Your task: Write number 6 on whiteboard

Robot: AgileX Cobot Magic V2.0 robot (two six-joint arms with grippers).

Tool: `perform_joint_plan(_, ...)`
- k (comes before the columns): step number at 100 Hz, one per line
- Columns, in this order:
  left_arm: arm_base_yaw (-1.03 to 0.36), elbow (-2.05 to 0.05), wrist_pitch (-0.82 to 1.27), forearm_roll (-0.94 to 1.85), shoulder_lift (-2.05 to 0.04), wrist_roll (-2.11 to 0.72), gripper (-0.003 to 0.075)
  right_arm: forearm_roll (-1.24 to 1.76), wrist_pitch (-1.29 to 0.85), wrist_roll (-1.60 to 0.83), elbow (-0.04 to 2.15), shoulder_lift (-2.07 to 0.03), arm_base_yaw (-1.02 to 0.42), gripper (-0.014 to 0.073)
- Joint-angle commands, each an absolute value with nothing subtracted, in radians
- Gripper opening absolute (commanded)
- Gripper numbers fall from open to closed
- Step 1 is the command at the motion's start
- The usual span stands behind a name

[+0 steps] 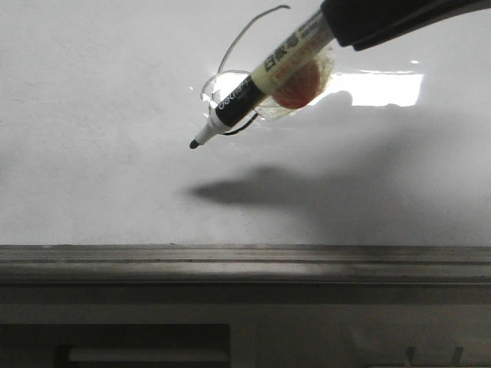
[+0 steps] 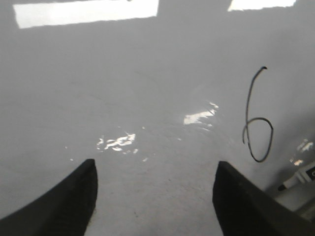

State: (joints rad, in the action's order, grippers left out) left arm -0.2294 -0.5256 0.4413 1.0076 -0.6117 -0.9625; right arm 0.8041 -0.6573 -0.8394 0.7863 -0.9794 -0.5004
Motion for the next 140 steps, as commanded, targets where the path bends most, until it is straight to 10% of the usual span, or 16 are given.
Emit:
perform_joint_plan(1,-0.227,-0.564,0.498,1.086,-0.618,-1.051,0.0442,0.820,-0.653,-0.850,0.823,-0.939,-0.501,-0.0045)
perform_joint_plan(48,-0.363,-0.645,0.710,1.290,-0.792,-1.300,0.0438,0.810,-0.862,-0.849,1.027,-1.056,-0.501,-0.0045)
perform_joint_plan(95,-0.822,-0.673,0.272,1.228,-0.972,-1.302,0.0437,0.800,-0.932,-0.849,1.084,-1.109,-0.501,-0.0045)
perform_joint_plan(140,-0.870,-0.673,0.161,1.221,-1.040,-1.302,0.0300,0.800,-0.934,-0.849,1.084,-1.109,-0.501,-0.0045)
